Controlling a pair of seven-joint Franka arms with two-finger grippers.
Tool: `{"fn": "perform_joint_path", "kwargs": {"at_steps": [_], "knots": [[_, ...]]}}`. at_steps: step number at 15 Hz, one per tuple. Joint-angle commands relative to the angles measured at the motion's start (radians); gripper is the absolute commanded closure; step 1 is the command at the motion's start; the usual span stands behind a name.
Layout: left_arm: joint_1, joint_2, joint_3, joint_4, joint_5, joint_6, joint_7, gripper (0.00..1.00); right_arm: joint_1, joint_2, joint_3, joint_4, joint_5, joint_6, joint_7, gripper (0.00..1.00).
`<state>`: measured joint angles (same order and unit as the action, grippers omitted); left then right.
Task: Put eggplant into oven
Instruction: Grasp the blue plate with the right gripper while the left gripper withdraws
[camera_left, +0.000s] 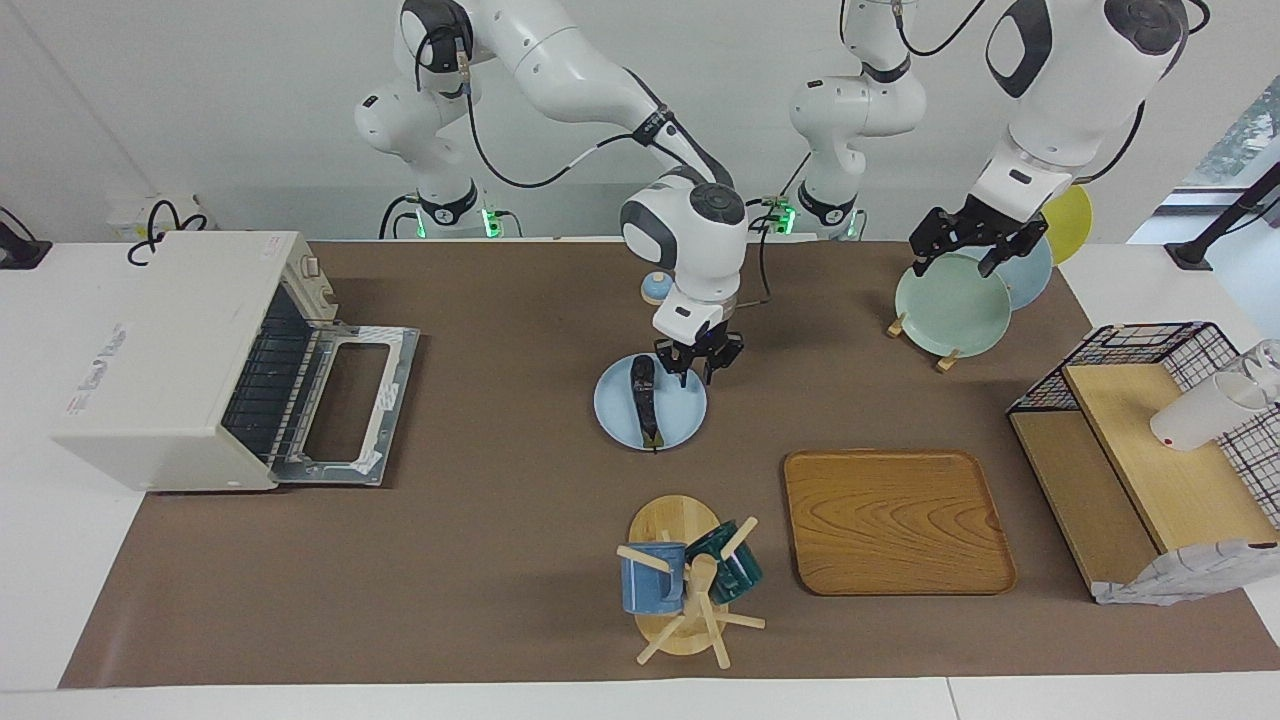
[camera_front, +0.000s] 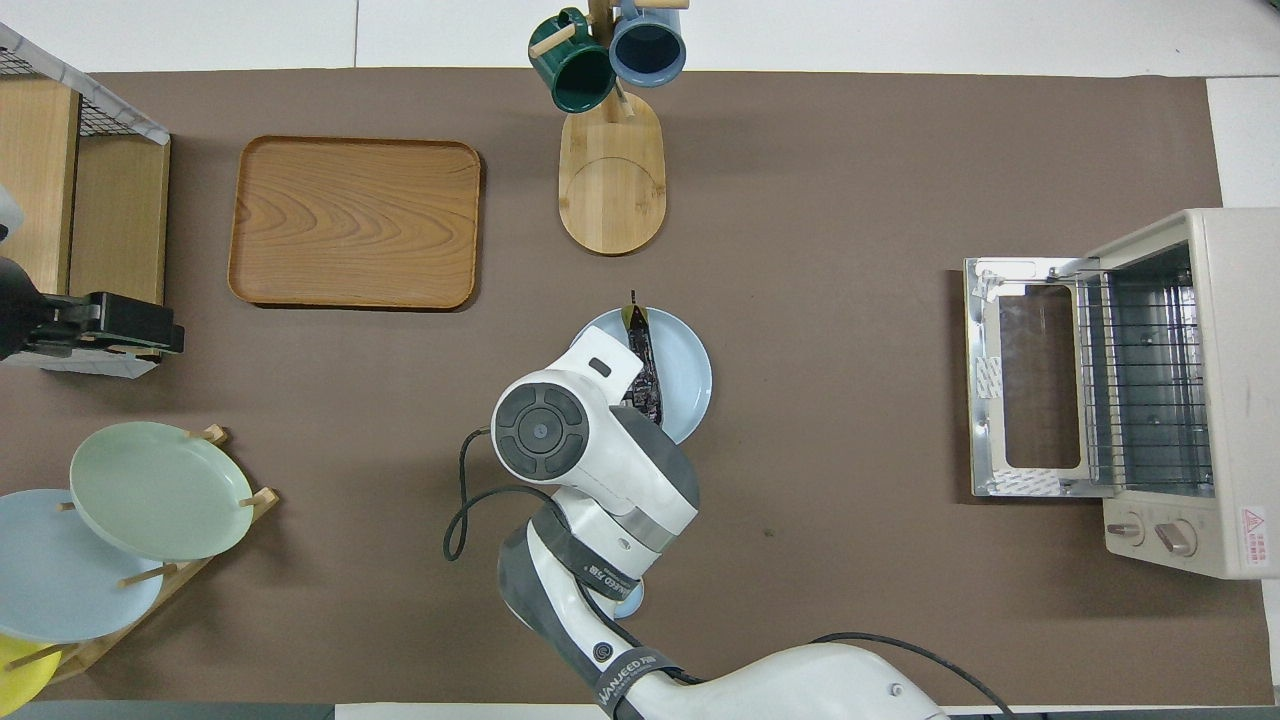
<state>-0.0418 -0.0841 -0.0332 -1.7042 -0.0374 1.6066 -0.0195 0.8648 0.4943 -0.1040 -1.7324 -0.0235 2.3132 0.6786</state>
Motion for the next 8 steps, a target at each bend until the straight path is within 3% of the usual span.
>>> {"fn": "perform_joint_path", "kwargs": {"at_steps": [1, 5, 8], "knots": [[0.045, 0.05, -0.023, 0.072, 0.03, -0.057, 0.018, 0.0, 0.0, -0.04, 0.003, -0.061, 0.005, 0.035, -0.007, 0.6], [0.04, 0.04, -0.021, 0.046, 0.028, -0.057, 0.018, 0.0, 0.002, -0.046, 0.007, -0.091, 0.005, 0.072, 0.001, 0.66], [0.036, 0.043, -0.022, 0.044, 0.028, -0.051, 0.018, 0.0, 0.011, -0.054, 0.015, -0.118, 0.004, 0.1, 0.019, 1.0]]}}
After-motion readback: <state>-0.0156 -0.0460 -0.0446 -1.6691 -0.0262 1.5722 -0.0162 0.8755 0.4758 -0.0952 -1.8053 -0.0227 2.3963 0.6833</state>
